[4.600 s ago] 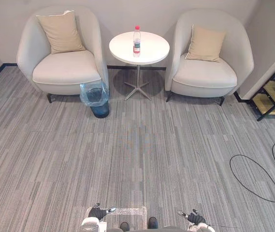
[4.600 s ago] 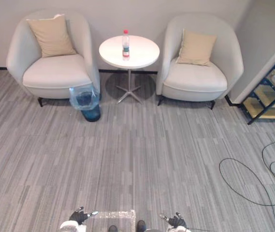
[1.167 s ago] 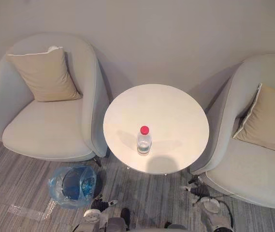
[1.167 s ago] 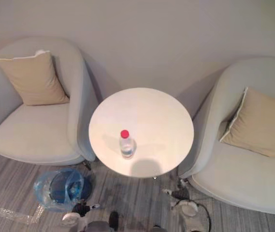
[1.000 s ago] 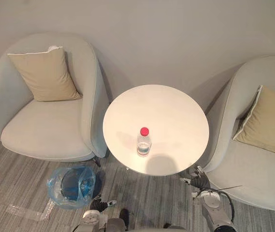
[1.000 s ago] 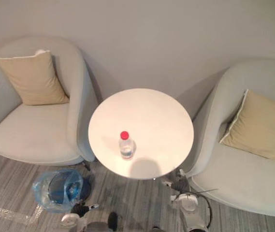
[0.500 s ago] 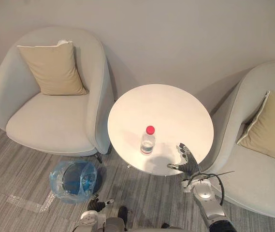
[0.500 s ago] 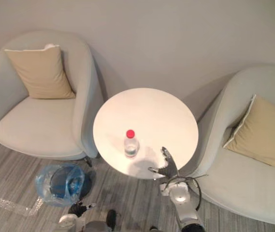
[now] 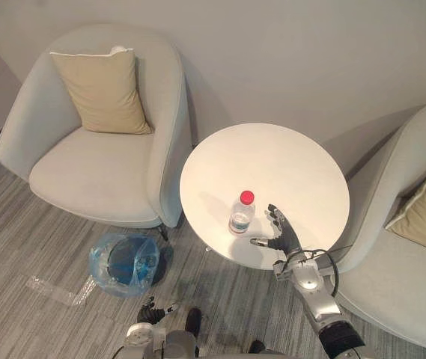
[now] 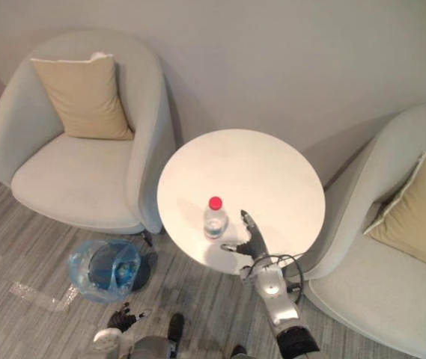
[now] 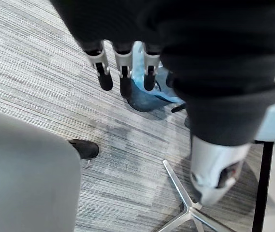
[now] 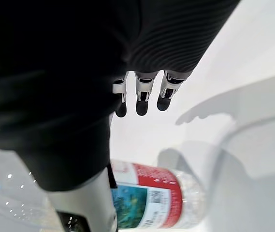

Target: Gather rubbish on tea table into small bin, then transfer packed bag to large trash can.

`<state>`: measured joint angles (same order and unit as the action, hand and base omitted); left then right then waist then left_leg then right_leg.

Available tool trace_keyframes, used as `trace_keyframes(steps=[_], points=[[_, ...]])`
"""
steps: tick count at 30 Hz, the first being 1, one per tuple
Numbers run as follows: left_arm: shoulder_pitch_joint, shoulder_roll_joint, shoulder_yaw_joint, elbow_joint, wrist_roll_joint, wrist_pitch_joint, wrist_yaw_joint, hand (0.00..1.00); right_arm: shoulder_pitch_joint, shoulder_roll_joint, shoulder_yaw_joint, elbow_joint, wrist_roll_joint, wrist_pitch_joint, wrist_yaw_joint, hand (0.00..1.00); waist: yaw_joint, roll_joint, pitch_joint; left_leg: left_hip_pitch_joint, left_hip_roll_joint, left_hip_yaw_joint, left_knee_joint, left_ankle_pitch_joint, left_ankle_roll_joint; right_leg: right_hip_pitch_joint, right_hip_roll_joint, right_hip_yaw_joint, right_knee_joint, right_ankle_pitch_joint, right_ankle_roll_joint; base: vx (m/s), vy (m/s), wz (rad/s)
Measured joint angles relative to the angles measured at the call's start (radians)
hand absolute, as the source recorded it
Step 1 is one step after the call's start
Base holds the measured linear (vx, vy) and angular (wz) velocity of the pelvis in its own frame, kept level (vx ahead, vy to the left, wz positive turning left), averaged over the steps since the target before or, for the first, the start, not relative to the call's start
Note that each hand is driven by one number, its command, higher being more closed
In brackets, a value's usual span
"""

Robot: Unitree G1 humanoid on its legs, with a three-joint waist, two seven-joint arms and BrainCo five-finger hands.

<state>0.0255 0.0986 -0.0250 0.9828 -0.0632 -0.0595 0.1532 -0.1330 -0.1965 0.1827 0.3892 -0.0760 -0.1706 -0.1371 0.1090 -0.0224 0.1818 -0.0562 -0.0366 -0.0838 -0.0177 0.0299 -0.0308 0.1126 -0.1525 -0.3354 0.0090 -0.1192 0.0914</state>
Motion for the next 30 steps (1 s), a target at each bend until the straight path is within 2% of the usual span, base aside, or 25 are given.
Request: trace_keyframes(steps=[8, 9, 13, 17, 22, 30], points=[[-0.001, -0.010, 0.006, -0.032, -0.019, -0.016, -0.001, 0.00, -0.096, 0.003, 0.025, 0.065, 0.039, 0.000, -0.003, 0.00, 0.020, 0.016, 0.041, -0.023, -0.004, -0.020, 0.002, 0.005, 0.001, -0.009, 0.000, -0.021, -0.004, 0.000, -0.001, 0.00, -0.005, 0.09], [-0.001, -0.010, 0.006, -0.036, -0.021, -0.016, -0.001, 0.00, -0.102, 0.002, 0.025, 0.065, 0.039, 0.000, -0.005, 1.00, 0.023, 0.017, 0.042, -0.034, -0.006, -0.028, 0.003, 0.006, 0.001, -0.014, 0.000, -0.029, -0.005, 0.000, -0.001, 0.01, -0.010, 0.20], [-0.001, -0.015, 0.006, -0.053, -0.036, -0.018, 0.000, 0.00, -0.143, 0.006, 0.028, 0.093, 0.047, 0.000, -0.018, 1.00, 0.051, 0.016, 0.045, -0.048, -0.010, -0.043, 0.005, 0.006, 0.001, -0.014, 0.000, -0.038, -0.011, 0.000, -0.001, 0.03, -0.004, 0.12], [-0.008, -0.015, 0.010, -0.073, -0.040, -0.022, 0.000, 0.00, -0.203, 0.004, 0.027, 0.112, 0.059, 0.000, -0.028, 1.00, 0.055, 0.016, 0.083, -0.055, -0.014, -0.062, 0.021, 0.006, 0.001, -0.009, 0.000, -0.040, -0.010, 0.000, -0.001, -0.01, 0.000, 0.14], [-0.010, -0.016, 0.014, -0.081, -0.046, -0.021, 0.000, 0.00, -0.205, 0.006, 0.027, 0.110, 0.079, 0.001, -0.030, 1.00, 0.060, 0.017, 0.094, -0.056, -0.017, -0.064, 0.021, 0.006, 0.001, -0.009, -0.002, -0.037, -0.009, 0.000, -0.001, 0.00, 0.001, 0.01], [-0.010, -0.015, 0.028, -0.080, -0.035, -0.014, -0.002, 0.00, -0.031, 0.001, -0.027, -0.110, 0.127, -0.007, 0.011, 1.00, 0.052, 0.017, 0.093, -0.046, -0.009, -0.053, 0.037, 0.005, 0.002, -0.009, -0.005, -0.001, 0.011, 0.000, 0.000, -0.02, 0.005, -0.05]])
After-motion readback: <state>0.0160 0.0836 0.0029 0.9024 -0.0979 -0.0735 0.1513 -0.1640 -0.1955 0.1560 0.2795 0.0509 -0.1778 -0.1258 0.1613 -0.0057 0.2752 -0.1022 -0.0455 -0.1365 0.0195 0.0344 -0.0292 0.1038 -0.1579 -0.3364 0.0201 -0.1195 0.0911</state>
